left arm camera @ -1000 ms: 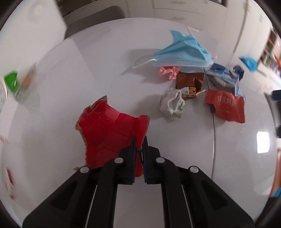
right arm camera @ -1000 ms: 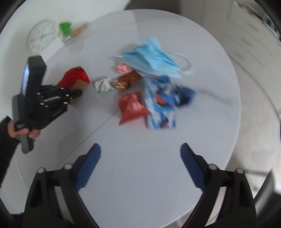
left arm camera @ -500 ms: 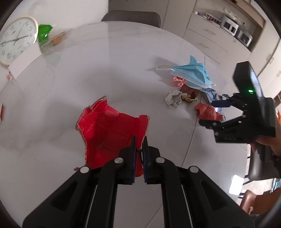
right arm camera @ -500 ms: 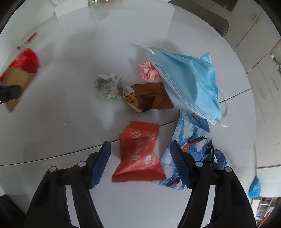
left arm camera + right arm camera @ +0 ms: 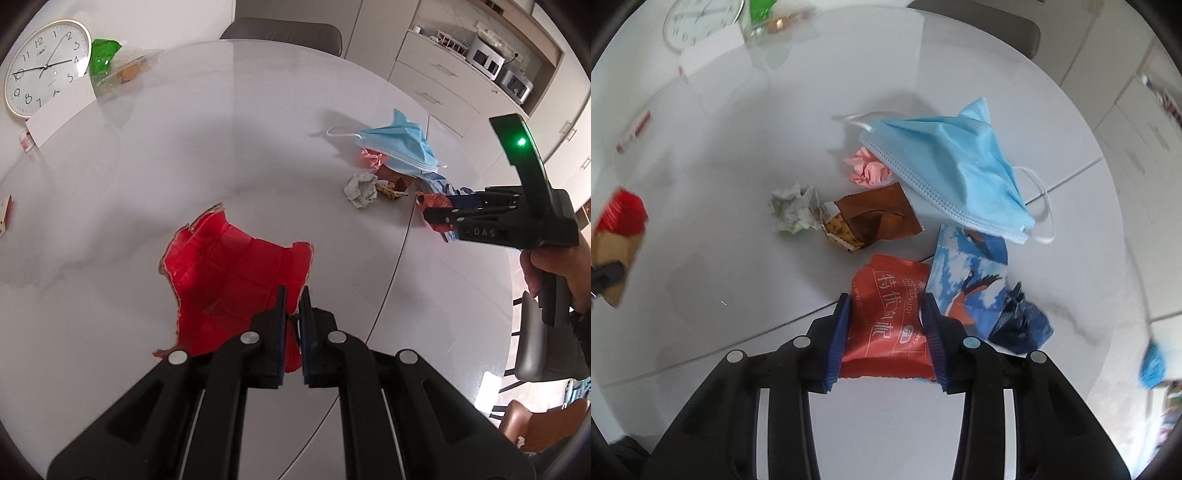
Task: Collect trash
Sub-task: 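Drop the red bag into the wastebasket with the left tool while the right drops the packet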
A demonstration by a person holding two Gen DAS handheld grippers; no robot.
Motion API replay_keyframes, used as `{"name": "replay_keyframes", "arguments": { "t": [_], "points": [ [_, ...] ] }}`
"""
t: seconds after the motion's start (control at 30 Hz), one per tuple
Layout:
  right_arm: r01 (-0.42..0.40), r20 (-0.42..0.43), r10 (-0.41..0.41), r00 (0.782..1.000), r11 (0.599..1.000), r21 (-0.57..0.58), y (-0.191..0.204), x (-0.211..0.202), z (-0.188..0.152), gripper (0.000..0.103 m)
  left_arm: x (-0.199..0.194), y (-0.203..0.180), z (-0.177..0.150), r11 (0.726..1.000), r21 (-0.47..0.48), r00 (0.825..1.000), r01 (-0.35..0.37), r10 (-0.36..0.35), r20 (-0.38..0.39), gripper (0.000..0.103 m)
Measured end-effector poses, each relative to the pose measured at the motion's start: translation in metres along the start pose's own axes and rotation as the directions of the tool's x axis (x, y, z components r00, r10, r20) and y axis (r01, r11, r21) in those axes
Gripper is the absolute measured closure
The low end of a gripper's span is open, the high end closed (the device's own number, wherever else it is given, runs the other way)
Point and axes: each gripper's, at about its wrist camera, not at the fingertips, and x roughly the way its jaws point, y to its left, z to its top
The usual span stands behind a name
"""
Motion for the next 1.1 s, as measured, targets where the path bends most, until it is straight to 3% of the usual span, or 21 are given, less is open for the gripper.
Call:
{"name": "replay_keyframes", "arguments": {
  "t": [0.2,0.33,0.43,0.57,0.73,0.9,1.03,1.1],
  "points": [
    [-0.122,0.062,0.115,0.991,0.985,0.123,-0.01,-0.028,-0.011,0.064,-0.007,-0.005,-0.003,0.999,0.039,1.0,0.002,-0.002,0.008,0.097],
    [-0.164,0.116,0.146,0.982,0.972,0.166,-0.006,-0.068,-0.035,0.064,-0.017,-0.018,-0.005,0.996,0.09,1.0,0.02,-0.021,0.015,0.097],
    [-0.163,0.14,0.136,0.981,0.965,0.206,-0.016,-0.097,-0.064,0.064,-0.025,-0.042,-0.008,0.987,0.156,0.999,0.047,-0.05,0.014,0.097],
    [-0.081,0.115,0.048,0.992,0.951,0.299,-0.048,-0.124,-0.128,0.064,-0.033,-0.087,-0.012,0.963,0.244,0.993,0.115,-0.119,0.003,0.097],
    [0.034,-0.007,-0.035,0.999,0.891,0.452,-0.097,-0.125,-0.222,0.064,-0.035,-0.158,-0.018,0.911,0.354,0.977,0.211,-0.211,-0.04,0.097],
    [0.11,-0.095,-0.069,0.993,0.83,0.547,-0.135,-0.112,-0.287,0.061,-0.036,-0.232,-0.025,0.834,0.468,0.955,0.292,-0.283,-0.091,0.097],
    [0.155,-0.12,-0.103,0.987,0.779,0.608,-0.153,-0.111,-0.316,0.029,-0.034,-0.284,-0.035,0.764,0.538,0.933,0.356,-0.325,-0.156,0.097],
    [0.17,-0.113,-0.127,0.985,0.752,0.637,-0.162,-0.123,-0.332,0.021,-0.033,-0.309,-0.04,0.727,0.569,0.921,0.384,-0.34,-0.188,0.097]
  ]
}}
